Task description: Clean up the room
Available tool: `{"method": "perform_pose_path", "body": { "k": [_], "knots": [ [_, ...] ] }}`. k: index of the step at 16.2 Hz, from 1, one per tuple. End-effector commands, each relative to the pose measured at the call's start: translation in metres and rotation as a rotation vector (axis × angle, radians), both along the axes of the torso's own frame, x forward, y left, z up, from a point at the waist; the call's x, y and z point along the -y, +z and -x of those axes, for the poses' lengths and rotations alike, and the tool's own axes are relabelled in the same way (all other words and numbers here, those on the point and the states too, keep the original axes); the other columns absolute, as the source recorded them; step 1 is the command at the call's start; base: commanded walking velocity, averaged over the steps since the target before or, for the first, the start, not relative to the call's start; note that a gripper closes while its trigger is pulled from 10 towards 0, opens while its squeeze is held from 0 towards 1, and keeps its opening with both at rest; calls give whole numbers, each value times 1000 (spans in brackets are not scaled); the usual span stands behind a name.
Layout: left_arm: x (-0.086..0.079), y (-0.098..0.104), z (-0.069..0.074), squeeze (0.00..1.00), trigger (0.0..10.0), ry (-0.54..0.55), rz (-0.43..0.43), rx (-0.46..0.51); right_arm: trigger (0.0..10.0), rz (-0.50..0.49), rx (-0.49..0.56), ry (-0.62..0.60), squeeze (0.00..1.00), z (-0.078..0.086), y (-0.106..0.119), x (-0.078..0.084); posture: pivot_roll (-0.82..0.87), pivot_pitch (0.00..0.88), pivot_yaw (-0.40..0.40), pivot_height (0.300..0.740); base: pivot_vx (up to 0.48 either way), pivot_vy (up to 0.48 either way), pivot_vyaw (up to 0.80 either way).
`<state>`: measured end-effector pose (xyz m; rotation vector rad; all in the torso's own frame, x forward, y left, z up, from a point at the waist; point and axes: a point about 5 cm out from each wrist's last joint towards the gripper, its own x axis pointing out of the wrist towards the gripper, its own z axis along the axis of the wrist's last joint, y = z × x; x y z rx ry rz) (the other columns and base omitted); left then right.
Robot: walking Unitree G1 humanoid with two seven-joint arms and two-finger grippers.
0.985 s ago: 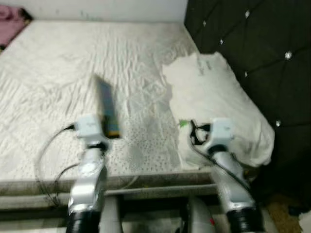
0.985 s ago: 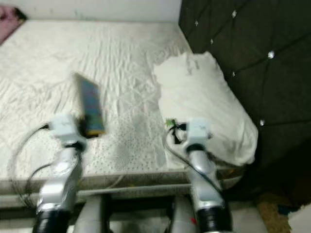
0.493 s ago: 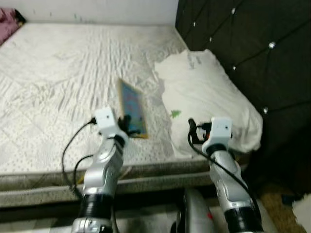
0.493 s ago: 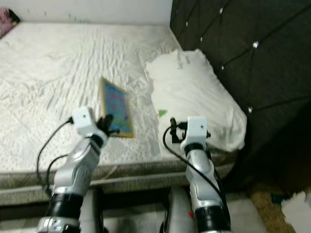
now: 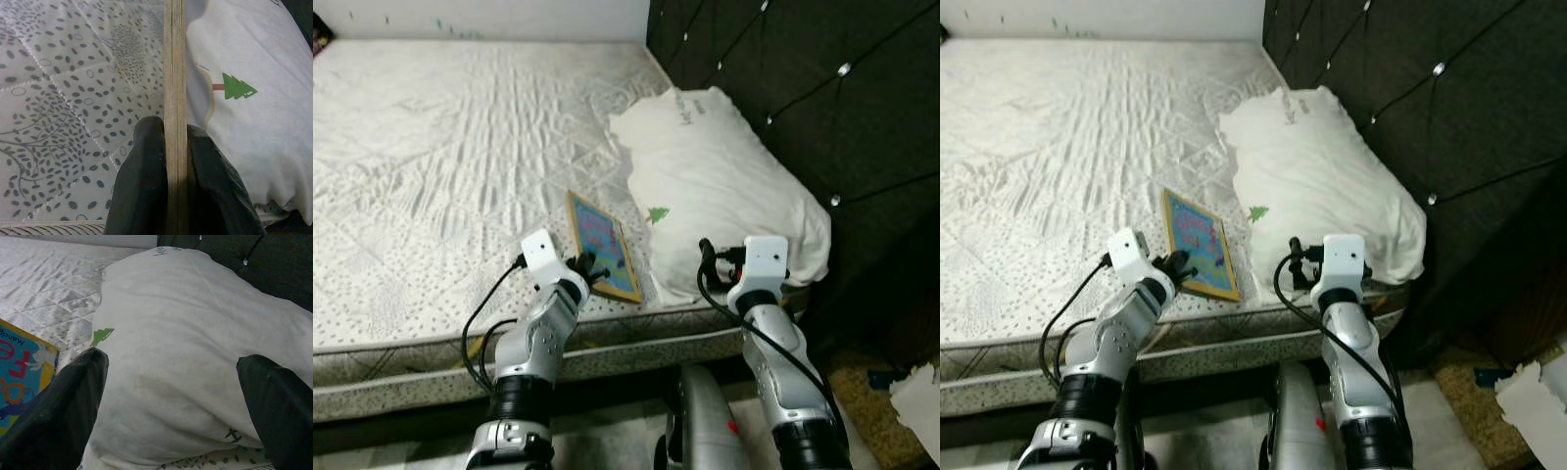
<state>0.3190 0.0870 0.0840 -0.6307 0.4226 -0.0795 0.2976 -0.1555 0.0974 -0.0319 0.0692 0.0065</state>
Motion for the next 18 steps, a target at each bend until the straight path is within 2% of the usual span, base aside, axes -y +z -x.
{"method": "perform_pose_path", "body": {
  "k": [1,3,6,10,13,16,18],
  "knots": [
    [19,12,-3,0,10000,-20,59,27,10000,10,-1,1,0,-1,2,2,-66,51,-65,541,0,0,0],
    [15,9,-4,0,10000,-19,55,29,10000,10,-4,6,0,-2,2,1,-62,48,-69,541,0,0,0],
    [3,0,-15,0,10000,-40,89,16,10000,15,-6,12,0,-4,3,1,-74,42,-73,541,0,0,0],
    [4,-4,-26,0,10000,-94,138,-45,10000,29,2,0,0,-2,4,5,-104,40,-75,541,0,0,0],
    [3,-7,-30,0,10000,-110,123,-70,10000,38,-4,-6,0,-1,4,10,-108,43,-85,541,0,0,0],
    [-7,-22,-26,0,10000,-112,92,-122,10000,44,-12,4,0,-1,3,10,-107,46,-99,541,0,0,0],
    [-18,-30,-25,0,10000,-119,20,-146,10000,45,-15,11,0,-2,3,10,-109,51,-108,541,0,0,0]
  ]
}}
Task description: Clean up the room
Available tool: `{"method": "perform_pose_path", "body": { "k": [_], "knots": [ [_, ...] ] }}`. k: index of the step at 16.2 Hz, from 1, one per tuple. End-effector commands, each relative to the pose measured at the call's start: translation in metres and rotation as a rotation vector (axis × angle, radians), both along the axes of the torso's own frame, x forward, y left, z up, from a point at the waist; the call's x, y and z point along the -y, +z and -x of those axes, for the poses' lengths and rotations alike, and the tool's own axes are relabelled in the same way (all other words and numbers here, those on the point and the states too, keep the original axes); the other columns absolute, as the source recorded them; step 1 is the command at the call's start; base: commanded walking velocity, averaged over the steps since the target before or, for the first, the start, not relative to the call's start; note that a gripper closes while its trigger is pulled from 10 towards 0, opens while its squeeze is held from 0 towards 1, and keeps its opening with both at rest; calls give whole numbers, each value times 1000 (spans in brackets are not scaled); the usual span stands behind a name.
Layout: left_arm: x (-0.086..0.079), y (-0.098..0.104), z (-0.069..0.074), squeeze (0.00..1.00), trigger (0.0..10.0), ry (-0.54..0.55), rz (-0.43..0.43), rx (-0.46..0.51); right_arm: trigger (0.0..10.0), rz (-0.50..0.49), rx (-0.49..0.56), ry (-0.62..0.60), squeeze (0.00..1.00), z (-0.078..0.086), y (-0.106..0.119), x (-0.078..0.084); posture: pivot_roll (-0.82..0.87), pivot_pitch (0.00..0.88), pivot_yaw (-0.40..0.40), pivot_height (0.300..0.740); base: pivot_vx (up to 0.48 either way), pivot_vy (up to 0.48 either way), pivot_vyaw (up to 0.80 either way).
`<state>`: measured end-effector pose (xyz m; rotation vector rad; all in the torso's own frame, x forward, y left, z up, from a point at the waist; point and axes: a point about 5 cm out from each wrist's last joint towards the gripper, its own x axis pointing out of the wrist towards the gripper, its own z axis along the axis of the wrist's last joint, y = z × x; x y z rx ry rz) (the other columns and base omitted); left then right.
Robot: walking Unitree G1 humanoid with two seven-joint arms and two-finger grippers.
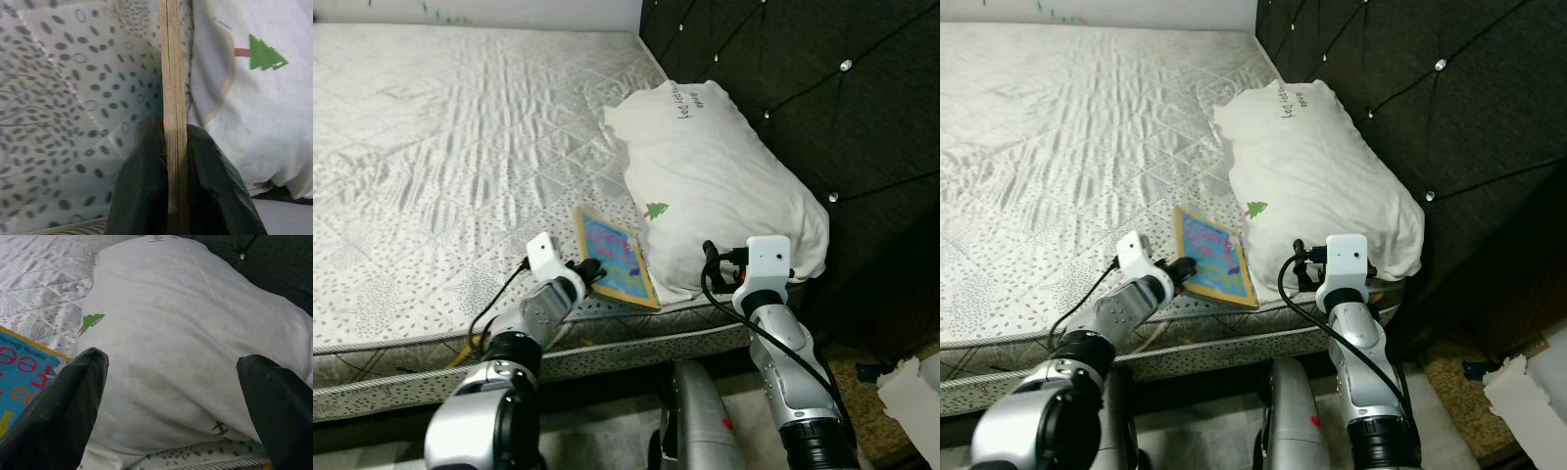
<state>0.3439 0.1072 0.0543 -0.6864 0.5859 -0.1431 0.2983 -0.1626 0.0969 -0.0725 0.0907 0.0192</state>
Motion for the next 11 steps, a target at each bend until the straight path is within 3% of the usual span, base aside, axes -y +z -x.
{"method": "perform_pose_path", "body": {
  "k": [1,5,9,10,11],
  "knots": [
    [-6,1,-3,0,10000,-7,-62,-1,10000,7,5,0,0,-1,4,3,-108,50,-109,541,0,0,0],
    [-22,4,-8,0,10000,12,-102,9,10000,13,5,-2,0,-2,4,5,-115,48,-110,541,0,0,0],
    [-27,3,-8,0,10000,6,-102,-4,10000,19,4,-2,0,-3,5,6,-117,48,-113,541,0,0,0],
    [-26,1,-7,0,7412,-13,-89,-14,10000,19,4,-2,0,-3,5,5,-117,48,-113,541,0,0,0],
    [-28,0,-7,0,0,-17,-123,-21,10000,20,4,0,0,-3,5,5,-117,48,-113,541,0,0,0]
  ]
}}
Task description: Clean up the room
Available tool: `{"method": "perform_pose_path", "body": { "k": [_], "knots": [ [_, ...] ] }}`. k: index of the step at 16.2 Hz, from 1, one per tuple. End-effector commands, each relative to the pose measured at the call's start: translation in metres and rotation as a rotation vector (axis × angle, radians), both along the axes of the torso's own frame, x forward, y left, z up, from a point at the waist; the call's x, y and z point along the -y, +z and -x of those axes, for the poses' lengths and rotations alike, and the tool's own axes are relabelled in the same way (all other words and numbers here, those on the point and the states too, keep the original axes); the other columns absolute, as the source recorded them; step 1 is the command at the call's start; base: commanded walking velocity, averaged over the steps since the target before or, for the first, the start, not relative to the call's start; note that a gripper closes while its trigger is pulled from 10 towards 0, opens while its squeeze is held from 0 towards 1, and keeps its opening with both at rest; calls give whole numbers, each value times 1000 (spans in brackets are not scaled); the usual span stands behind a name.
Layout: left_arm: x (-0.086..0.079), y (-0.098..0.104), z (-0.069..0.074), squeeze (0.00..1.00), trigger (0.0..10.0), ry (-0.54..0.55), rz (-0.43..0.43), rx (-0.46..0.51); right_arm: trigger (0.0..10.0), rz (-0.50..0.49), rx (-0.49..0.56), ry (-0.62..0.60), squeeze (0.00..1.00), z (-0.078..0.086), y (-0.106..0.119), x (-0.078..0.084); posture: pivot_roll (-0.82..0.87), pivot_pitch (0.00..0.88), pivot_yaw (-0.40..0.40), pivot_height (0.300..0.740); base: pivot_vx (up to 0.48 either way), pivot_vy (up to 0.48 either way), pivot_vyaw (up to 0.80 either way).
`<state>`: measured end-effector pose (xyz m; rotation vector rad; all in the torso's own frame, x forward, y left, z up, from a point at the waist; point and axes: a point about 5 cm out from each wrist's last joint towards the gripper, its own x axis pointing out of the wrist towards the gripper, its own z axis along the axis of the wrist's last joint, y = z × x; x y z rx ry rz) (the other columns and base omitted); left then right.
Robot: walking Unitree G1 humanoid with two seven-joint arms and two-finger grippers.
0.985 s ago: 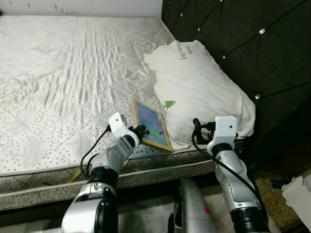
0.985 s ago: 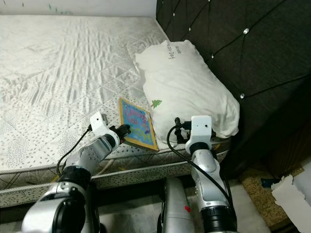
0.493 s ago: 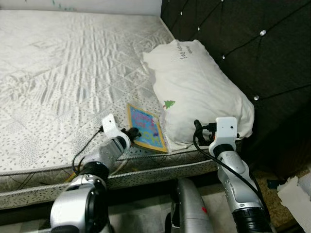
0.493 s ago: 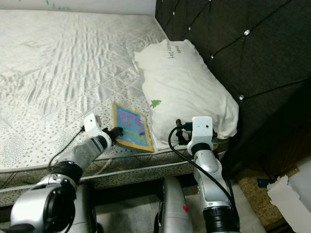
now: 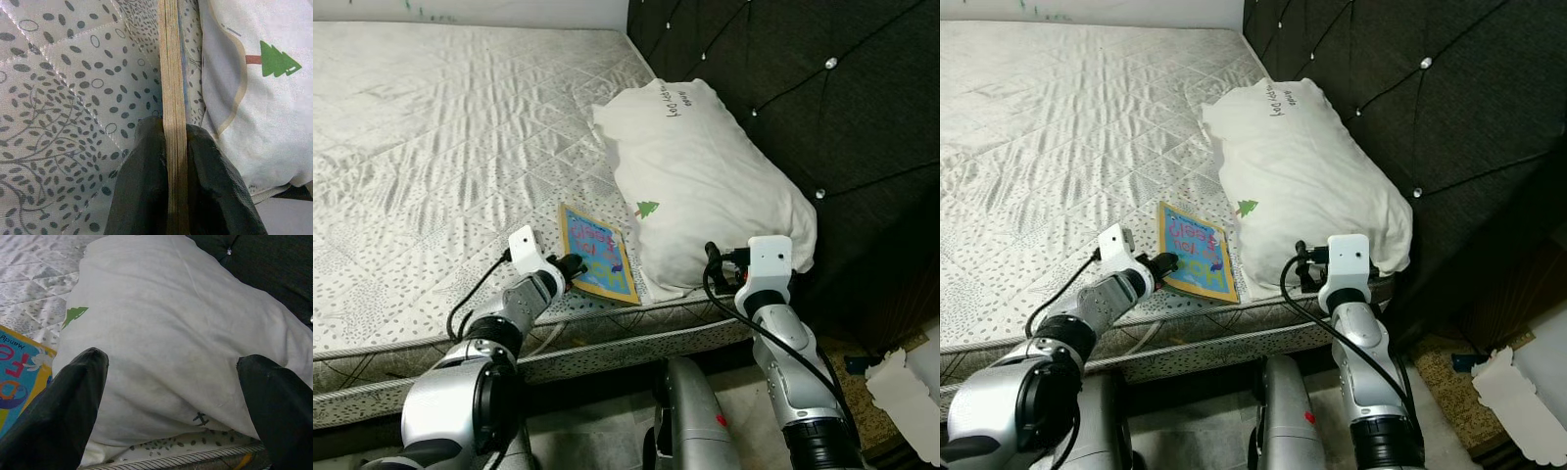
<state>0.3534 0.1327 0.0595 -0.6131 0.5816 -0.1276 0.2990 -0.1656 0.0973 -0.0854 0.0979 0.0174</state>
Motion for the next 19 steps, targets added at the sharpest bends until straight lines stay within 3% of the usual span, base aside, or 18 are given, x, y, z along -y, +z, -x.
{"method": "perform_pose_path", "body": {
  "k": [1,4,7,8,9,11,12,14,17,19],
  "knots": [
    [-5,-4,2,0,0,-12,-78,-26,10000,6,11,2,0,-3,5,2,-115,47,-114,541,0,0,0],
    [-9,4,-4,0,0,-22,-133,11,10000,8,10,0,0,-2,4,2,-113,48,-114,541,0,0,0],
    [-24,11,-9,0,0,-24,-241,43,10000,10,8,0,0,-3,4,2,-111,48,-114,541,0,0,0],
    [-25,11,-9,0,4118,-27,-250,45,10000,9,8,0,0,-3,4,2,-111,48,-114,541,0,0,0],
    [-27,12,-9,0,10000,-33,-276,45,10000,10,7,1,0,-3,4,2,-110,48,-113,541,0,0,0],
    [-26,12,-9,0,10000,-38,-270,51,10000,11,5,2,0,-3,4,2,-110,48,-113,541,0,0,0],
    [-25,10,-8,1000,10000,-47,-270,50,10000,13,4,4,0,-3,3,2,-110,48,-113,541,0,0,0],
    [-22,10,-8,1000,10000,-52,-250,51,10000,14,4,5,0,-3,4,2,-110,45,-117,541,0,0,0],
    [-10,10,-8,1000,10000,-62,-143,48,10000,17,4,6,0,-4,4,2,-111,46,-116,541,0,0,0],
    [-8,9,-7,1000,10000,-57,-133,39,10000,18,5,5,0,-4,4,1,-114,47,-117,541,0,0,0]
  ]
}}
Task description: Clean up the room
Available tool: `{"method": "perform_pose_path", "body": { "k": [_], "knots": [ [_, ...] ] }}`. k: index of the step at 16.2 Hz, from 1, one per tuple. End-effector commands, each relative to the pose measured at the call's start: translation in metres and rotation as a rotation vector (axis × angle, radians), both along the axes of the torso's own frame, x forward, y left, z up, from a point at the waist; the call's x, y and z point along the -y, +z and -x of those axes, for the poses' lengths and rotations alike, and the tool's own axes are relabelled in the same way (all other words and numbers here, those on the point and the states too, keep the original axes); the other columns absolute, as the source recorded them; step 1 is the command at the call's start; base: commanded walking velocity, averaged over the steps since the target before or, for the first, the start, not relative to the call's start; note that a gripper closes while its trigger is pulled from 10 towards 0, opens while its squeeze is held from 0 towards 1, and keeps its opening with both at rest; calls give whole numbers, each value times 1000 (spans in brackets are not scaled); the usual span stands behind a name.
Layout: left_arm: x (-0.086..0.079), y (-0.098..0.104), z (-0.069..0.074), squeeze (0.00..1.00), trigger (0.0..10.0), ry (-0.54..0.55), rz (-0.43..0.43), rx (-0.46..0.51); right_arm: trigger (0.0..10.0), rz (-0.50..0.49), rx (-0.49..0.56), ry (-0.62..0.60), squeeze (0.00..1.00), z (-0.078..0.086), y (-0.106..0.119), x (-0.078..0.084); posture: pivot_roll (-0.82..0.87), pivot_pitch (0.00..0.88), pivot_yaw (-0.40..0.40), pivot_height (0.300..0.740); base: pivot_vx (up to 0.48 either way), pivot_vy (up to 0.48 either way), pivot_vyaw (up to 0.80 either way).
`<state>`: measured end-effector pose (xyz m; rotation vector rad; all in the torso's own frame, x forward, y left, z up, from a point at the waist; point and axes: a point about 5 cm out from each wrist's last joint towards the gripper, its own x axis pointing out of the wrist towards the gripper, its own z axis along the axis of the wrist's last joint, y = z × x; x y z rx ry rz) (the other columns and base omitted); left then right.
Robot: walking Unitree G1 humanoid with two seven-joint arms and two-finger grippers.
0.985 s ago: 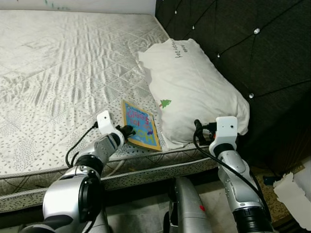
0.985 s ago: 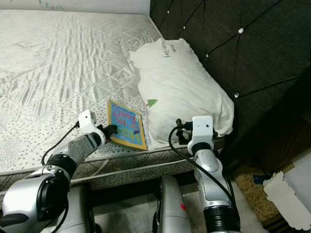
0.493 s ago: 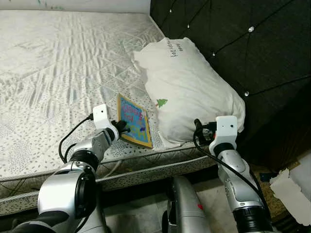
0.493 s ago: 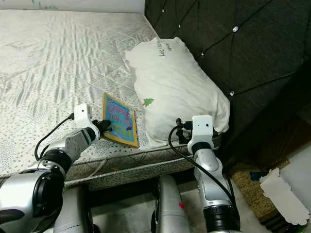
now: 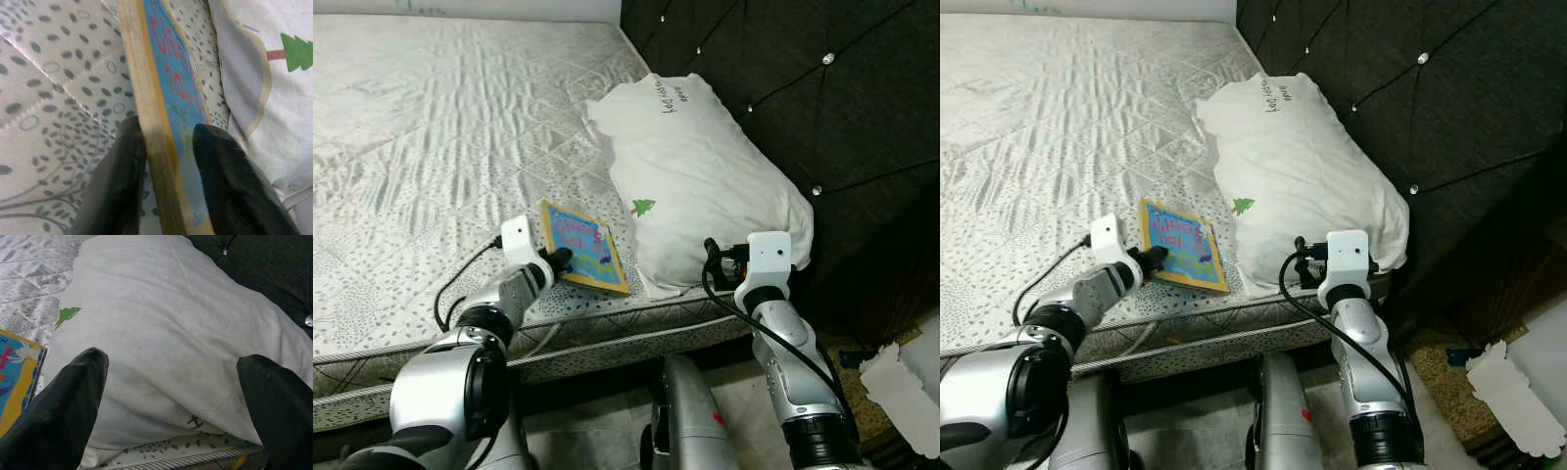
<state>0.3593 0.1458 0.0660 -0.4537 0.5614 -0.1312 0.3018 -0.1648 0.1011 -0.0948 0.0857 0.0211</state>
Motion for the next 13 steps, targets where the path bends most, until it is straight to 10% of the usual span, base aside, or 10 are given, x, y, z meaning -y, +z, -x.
{"method": "perform_pose_path", "body": {
  "k": [1,11,12,13],
  "knots": [
    [5,2,-1,1000,10000,-16,9,-1,10000,9,-7,1,0,-1,0,2,-115,47,-117,541,0,0,0],
    [-12,-3,2,992,10000,17,-60,-27,10000,8,-8,2,0,-1,0,2,-111,45,-117,541,0,0,0],
    [-12,-3,2,0,941,16,-52,-23,10000,9,-9,2,0,-1,0,2,-111,44,-117,541,0,0,0],
    [-11,-3,2,0,2627,5,-56,-23,10000,10,-10,3,0,-1,-1,2,-111,45,-118,541,0,0,0]
  ]
}}
